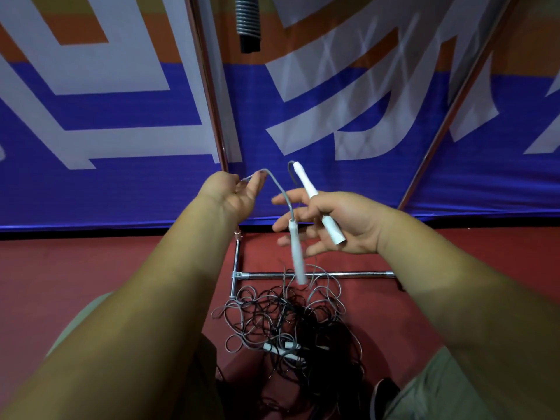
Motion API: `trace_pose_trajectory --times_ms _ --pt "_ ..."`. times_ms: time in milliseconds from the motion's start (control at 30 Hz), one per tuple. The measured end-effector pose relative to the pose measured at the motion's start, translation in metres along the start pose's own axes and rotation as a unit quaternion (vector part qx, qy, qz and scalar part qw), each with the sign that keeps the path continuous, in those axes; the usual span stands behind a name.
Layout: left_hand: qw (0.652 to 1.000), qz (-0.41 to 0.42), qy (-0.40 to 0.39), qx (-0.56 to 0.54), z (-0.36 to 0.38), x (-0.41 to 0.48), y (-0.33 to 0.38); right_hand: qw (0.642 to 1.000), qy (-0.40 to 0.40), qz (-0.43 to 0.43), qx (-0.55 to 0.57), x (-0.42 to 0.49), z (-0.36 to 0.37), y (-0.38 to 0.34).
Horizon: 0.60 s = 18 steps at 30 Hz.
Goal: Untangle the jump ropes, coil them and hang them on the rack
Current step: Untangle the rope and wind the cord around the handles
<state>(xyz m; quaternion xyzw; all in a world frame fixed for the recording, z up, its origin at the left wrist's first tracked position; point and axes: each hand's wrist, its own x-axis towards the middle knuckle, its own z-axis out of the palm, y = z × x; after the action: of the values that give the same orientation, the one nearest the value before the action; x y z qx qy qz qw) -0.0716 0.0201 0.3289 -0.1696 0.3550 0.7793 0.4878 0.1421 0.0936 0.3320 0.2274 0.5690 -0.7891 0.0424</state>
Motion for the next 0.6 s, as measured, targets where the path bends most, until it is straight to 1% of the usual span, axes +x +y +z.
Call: trace_pose_trajectory --times_ms 100,167,200,233,267,300,367,400,433,467,533,600 --pt "0.998 -0.032 0.004 0.048 0.003 -0.017 -0.002 1.0 -0.001 -0.029 0.002 -0.001 0.0 0.001" --pt "0.986 -0.079 -0.016 0.143 0.005 -0.024 -0.005 0.999 0.015 -0.041 0.001 0.0 -0.001 0.0" --pt "0.97 -0.094 -0.027 0.222 0.005 -0.026 -0.008 0.999 0.018 -0.044 0.013 0.001 -0.002 -0.001" --pt "0.944 -0.087 -0.034 0.318 0.005 -0.029 -0.011 0.998 0.019 -0.045 0.032 0.001 -0.003 -0.001" --pt "0.908 -0.049 -0.035 0.414 0.006 -0.031 -0.014 0.998 0.022 -0.043 0.049 0.002 -0.004 -0.001" --pt "0.869 0.016 -0.041 0.493 0.007 -0.033 -0.016 0.997 0.03 -0.036 0.061 0.003 -0.004 -0.002" --pt "0.786 0.15 -0.097 0.592 0.008 -0.032 -0.018 0.996 0.052 -0.024 0.07 0.003 -0.003 -0.002" --pt "0.742 0.187 -0.137 0.628 0.008 -0.032 -0.018 0.995 0.061 -0.02 0.071 0.002 -0.002 -0.003" --pt "0.708 0.2 -0.175 0.655 0.009 -0.032 -0.019 0.995 0.067 -0.018 0.07 0.003 -0.002 -0.003" --pt "0.684 0.196 -0.201 0.673 0.008 -0.033 -0.019 0.995 0.071 -0.017 0.069 0.003 -0.001 -0.003" --pt "0.654 0.187 -0.221 0.699 0.007 -0.033 -0.02 0.995 0.075 -0.015 0.065 0.003 -0.001 -0.003" --pt "0.64 0.201 -0.21 0.711 0.005 -0.032 -0.02 0.995 0.08 -0.012 0.05 0.002 -0.002 -0.003"
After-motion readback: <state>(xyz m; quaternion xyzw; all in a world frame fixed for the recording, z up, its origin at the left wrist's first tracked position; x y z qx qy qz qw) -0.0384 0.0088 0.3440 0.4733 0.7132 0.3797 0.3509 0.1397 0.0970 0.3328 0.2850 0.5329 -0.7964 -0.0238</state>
